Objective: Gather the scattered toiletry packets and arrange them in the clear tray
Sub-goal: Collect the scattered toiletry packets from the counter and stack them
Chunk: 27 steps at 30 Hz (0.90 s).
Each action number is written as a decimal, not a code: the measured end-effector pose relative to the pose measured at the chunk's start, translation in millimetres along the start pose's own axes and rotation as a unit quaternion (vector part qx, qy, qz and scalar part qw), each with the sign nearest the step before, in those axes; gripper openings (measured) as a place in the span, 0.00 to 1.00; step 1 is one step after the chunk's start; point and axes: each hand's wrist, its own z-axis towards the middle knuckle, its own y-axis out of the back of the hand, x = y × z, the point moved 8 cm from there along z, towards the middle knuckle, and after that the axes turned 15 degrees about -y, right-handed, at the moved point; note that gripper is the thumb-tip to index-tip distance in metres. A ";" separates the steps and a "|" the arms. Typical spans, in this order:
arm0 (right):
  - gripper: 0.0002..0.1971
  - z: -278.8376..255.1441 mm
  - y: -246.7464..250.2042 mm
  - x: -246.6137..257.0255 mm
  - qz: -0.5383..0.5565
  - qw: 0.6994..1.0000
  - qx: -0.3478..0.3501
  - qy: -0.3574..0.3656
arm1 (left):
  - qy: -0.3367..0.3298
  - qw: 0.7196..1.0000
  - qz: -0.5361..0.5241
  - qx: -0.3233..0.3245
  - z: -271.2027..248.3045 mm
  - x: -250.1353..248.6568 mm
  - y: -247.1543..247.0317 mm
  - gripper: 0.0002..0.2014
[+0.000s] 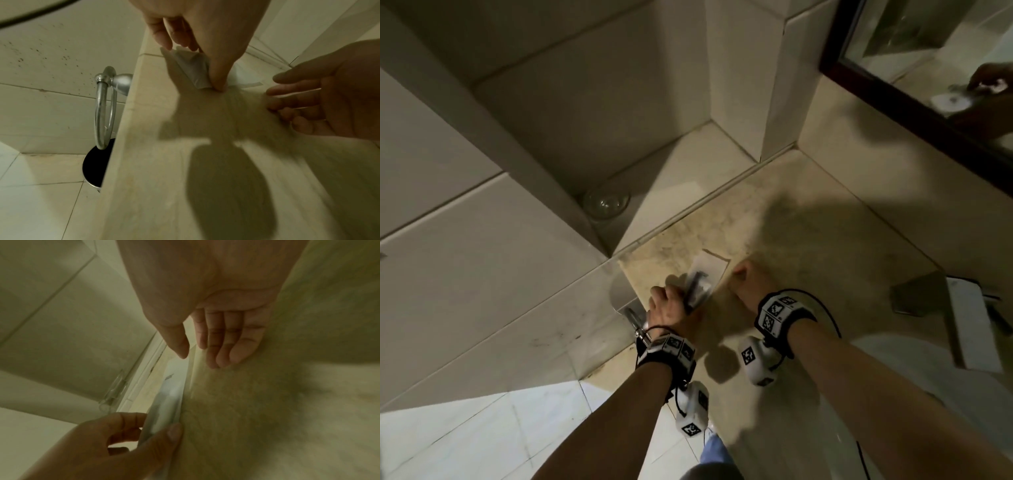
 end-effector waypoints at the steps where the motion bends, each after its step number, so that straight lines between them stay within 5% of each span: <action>1: 0.09 0.5 1.1 1.8 0.015 1.000 0.000 0.000 | -0.005 1.000 0.006 -0.002 0.0 -0.4 -1.7 0.33; 7: 0.24 2.9 -6.6 0.5 0.008 0.999 0.038 0.010 | -0.055 0.997 0.045 0.025 -2.1 -10.0 -9.7 0.26; 15: 0.13 -6.9 -5.0 -28.6 0.043 0.999 0.027 0.005 | -0.051 0.997 0.051 0.036 -14.3 -12.2 -5.0 0.33; 20: 0.09 -35.0 7.3 -70.9 0.171 0.983 0.060 -0.019 | -0.061 0.987 0.000 0.151 -32.5 -29.6 -27.7 0.37; 24: 0.07 -67.1 31.2 -127.6 0.247 0.969 0.018 -0.017 | -0.087 0.969 -0.106 0.205 -61.3 -62.5 -41.2 0.24; 27: 0.09 -94.7 45.2 -177.5 0.289 0.956 -0.022 -0.042 | -0.050 0.932 -0.284 0.218 -89.9 -83.1 -59.1 0.24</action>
